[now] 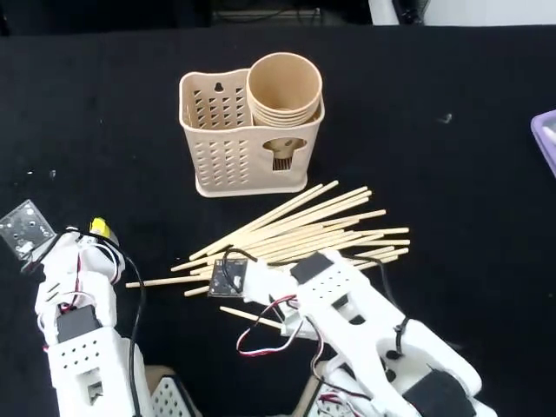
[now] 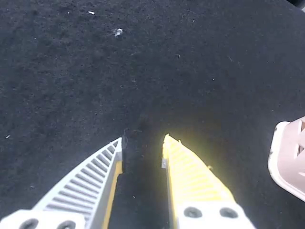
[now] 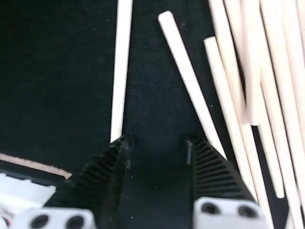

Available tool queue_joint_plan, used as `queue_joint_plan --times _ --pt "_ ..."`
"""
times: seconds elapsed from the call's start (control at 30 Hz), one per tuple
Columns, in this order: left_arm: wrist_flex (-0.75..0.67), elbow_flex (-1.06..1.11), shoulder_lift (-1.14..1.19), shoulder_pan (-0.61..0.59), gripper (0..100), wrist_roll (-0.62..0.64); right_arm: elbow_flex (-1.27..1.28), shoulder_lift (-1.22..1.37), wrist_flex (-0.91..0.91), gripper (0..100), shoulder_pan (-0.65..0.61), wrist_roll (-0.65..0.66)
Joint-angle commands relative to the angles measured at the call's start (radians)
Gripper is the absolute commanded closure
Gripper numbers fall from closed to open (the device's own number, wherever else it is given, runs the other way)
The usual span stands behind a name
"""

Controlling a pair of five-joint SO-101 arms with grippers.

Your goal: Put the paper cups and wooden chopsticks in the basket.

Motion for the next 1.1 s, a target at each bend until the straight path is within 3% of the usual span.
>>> queue_joint_plan --times 0.0,0.27,0.43,1.07 --pt "-0.018 -0.005 -0.014 -0.008 85 0.011 -0.079 -0.033 0.087 82.8 -0.012 -0.009" --pt "-0.018 -0.007 -0.014 -0.008 85 0.011 -0.117 -0.225 0.25 82.8 -0.02 -0.021" --pt "-0.018 -0.007 -0.014 -0.008 85 0.011 -0.045 -0.289 0.259 82.8 -0.117 -0.031" --pt "-0.018 -0.007 -0.014 -0.008 85 0.011 -0.018 -0.01 0.081 83.0 -0.132 -0.069"
